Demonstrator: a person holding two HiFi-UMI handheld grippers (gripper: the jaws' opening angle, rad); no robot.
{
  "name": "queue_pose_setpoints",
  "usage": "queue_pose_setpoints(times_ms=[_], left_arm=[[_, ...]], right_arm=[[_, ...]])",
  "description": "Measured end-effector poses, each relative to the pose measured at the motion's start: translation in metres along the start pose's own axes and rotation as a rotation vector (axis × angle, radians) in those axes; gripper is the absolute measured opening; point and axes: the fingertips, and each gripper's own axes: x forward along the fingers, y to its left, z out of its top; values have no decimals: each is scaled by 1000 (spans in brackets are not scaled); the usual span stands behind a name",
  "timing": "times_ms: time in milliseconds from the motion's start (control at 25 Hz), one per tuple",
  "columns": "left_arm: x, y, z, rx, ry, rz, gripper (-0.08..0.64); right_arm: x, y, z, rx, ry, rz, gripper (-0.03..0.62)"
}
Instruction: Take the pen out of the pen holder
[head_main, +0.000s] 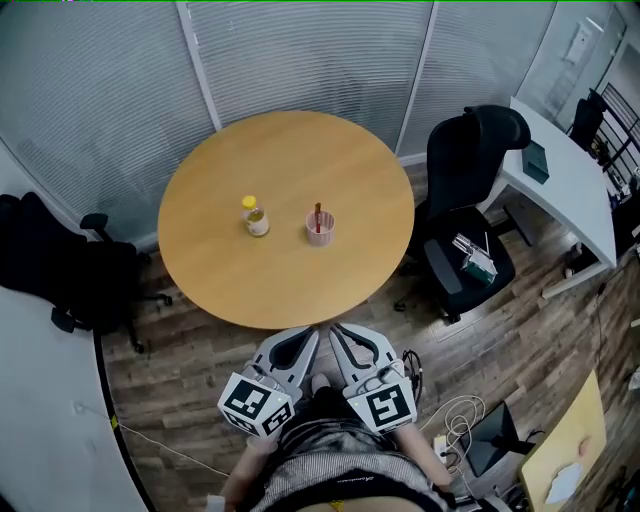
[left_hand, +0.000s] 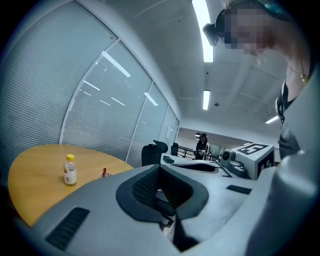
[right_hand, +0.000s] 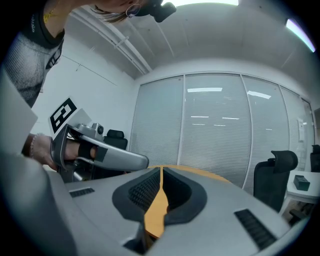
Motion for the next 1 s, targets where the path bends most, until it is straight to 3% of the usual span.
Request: queue_pose_setpoints(times_ms=[480, 1000], left_arm=[[25, 39, 6, -37, -4, 15, 5], [115, 114, 52, -10, -15, 86, 5]], right_arm=[[46, -26, -2, 15, -8, 24, 31], [135, -108, 12, -19, -23, 126, 31]])
